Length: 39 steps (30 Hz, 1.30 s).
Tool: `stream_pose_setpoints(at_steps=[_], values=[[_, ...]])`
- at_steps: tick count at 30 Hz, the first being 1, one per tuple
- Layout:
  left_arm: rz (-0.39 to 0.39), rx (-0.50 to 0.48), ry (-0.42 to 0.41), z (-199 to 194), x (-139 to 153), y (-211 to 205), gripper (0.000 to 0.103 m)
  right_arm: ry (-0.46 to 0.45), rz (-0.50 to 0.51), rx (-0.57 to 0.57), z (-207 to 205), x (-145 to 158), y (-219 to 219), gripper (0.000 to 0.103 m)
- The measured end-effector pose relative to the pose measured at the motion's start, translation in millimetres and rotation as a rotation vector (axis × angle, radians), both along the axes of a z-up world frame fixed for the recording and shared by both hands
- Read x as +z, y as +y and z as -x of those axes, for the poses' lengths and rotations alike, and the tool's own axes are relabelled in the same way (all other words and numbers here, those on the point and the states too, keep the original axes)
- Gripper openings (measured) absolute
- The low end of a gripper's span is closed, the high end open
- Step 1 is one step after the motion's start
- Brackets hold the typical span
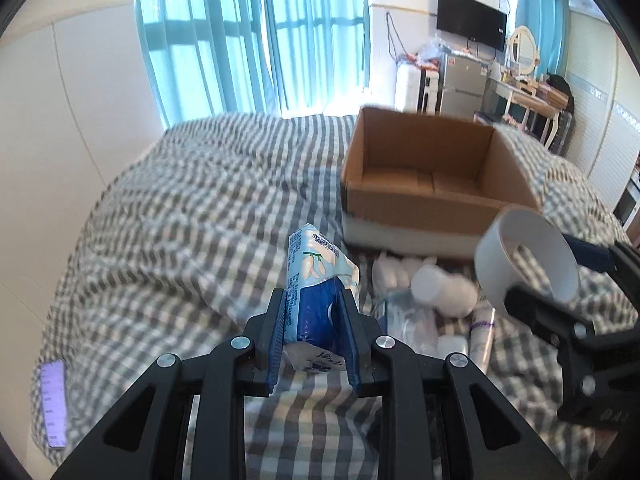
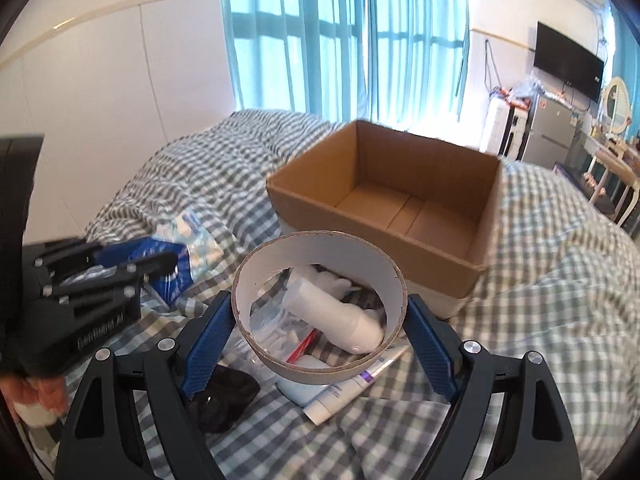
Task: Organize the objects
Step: 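Carry the tissue pack and tape roll over the cardboard box with both grippers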
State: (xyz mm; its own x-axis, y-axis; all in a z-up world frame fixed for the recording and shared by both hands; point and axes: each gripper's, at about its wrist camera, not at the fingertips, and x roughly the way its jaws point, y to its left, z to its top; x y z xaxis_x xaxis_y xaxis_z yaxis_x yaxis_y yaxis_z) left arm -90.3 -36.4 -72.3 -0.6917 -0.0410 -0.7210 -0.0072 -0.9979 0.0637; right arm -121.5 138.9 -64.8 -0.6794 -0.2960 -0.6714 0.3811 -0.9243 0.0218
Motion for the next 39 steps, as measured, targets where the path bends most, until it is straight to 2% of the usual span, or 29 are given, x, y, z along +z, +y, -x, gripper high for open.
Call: stream_pose_setpoints(at_steps=[5,13,19,23,30,34,39], values=[[-0.014,-0.032,0.077,0.8,44.4,8.2,0.026,0.061,-0.017,-0.021,-8.2,34.0,10.8,0.084],[-0.005,-0.112,0.166,11.3,101.1,22.3,0.026,0.193,-0.050,-0.071,-12.4,108.0,25.7,0.084],[0.038,-0.125,0.237,30.7,138.4,25.6,0.026,0.255,-0.074,-0.080,5.6,151.4,25.5,0.084],[0.064,-0.139,0.258,50.4,150.5,32.0,0.026,0.258,-0.056,-0.085,28.1,167.9,28.6,0.084],[0.059,-0.155,0.243,93.4,143.9,45.6,0.026,0.215,-0.057,-0.106,88.6,157.2,32.3,0.084],[0.085,-0.153,0.218,119.0,121.7,60.6,0.026,0.171,-0.046,-0.128,126.8,131.8,39.0,0.084],[0.079,-0.158,0.152,149.1,81.0,72.1,0.026,0.116,-0.022,-0.142,164.5,91.4,50.5,0.084]])
